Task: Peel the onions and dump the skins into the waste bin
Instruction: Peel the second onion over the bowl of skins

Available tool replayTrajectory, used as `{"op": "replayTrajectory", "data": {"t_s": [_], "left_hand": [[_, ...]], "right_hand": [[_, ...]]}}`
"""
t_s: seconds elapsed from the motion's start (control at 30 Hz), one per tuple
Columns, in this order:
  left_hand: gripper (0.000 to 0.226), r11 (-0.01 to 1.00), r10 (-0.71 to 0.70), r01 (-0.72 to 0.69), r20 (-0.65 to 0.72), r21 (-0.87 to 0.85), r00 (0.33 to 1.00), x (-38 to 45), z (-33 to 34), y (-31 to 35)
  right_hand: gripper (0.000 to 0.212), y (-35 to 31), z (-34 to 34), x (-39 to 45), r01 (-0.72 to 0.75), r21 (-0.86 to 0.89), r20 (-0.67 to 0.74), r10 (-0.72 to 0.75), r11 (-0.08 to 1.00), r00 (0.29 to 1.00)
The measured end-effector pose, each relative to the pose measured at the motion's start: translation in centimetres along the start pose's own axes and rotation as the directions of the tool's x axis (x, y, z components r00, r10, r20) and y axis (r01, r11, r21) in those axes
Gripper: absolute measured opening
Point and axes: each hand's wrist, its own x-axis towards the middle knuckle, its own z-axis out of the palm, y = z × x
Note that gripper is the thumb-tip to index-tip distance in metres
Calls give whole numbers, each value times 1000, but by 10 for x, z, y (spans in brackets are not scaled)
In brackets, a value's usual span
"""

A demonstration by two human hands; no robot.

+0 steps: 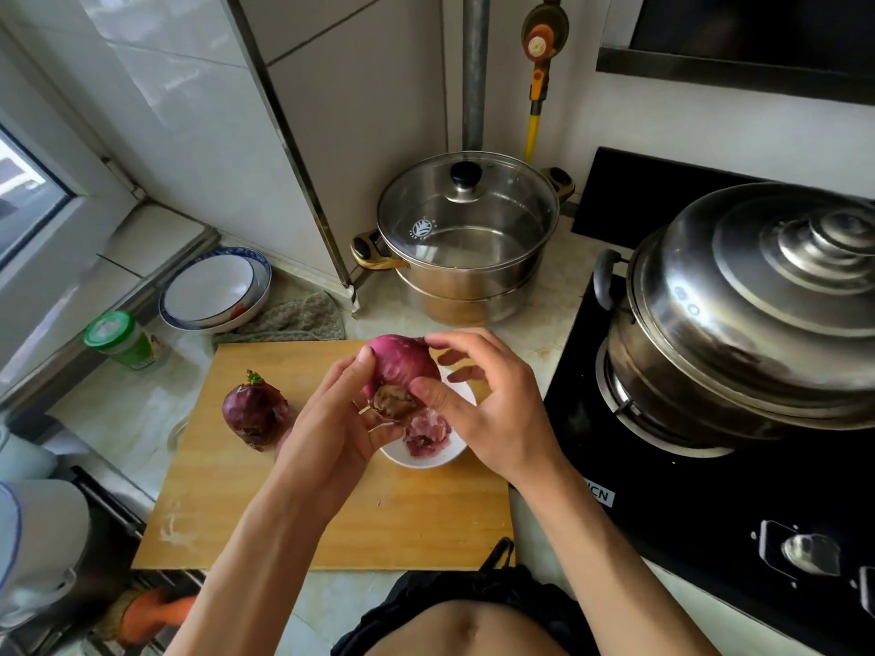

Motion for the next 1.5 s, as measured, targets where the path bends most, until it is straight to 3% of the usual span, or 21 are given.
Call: {"op": "replayTrajectory", "data": {"t_s": [0.13, 0.4, 0.6, 0.73, 0.9, 1.2, 1.5], "left_hand": [[43, 998, -53, 54, 26, -23, 998, -3, 7, 3], [53, 998, -63, 64, -33, 26, 997, -3, -4, 5], [47, 993, -107, 101, -96, -64, 990, -5, -2, 3], [52, 989, -131, 126, -56, -78, 990, -5, -1, 2], [53, 989, -122, 120, -21, -84, 992, -5, 3, 5], [49, 993, -108, 108, 7, -50, 994, -5, 5, 7], [43, 996, -94, 94, -42, -6, 995, 3, 4, 6]], "right_hand": [[51, 2, 1, 1, 157, -91, 89, -149, 983, 985], [34, 2, 9, 4, 145, -57, 36, -144, 988, 989], [35, 10, 12, 1, -6, 68, 12, 5, 998, 1000], [53, 9, 11, 1, -149, 191, 107, 131, 970, 986], [55, 8, 9, 3, -237, 286, 122, 210, 929, 970], [74, 11, 6, 4, -356, 295, 226, 298, 887, 928], [65, 14, 0, 4, -358, 177, 158, 332, 917, 930]]}}
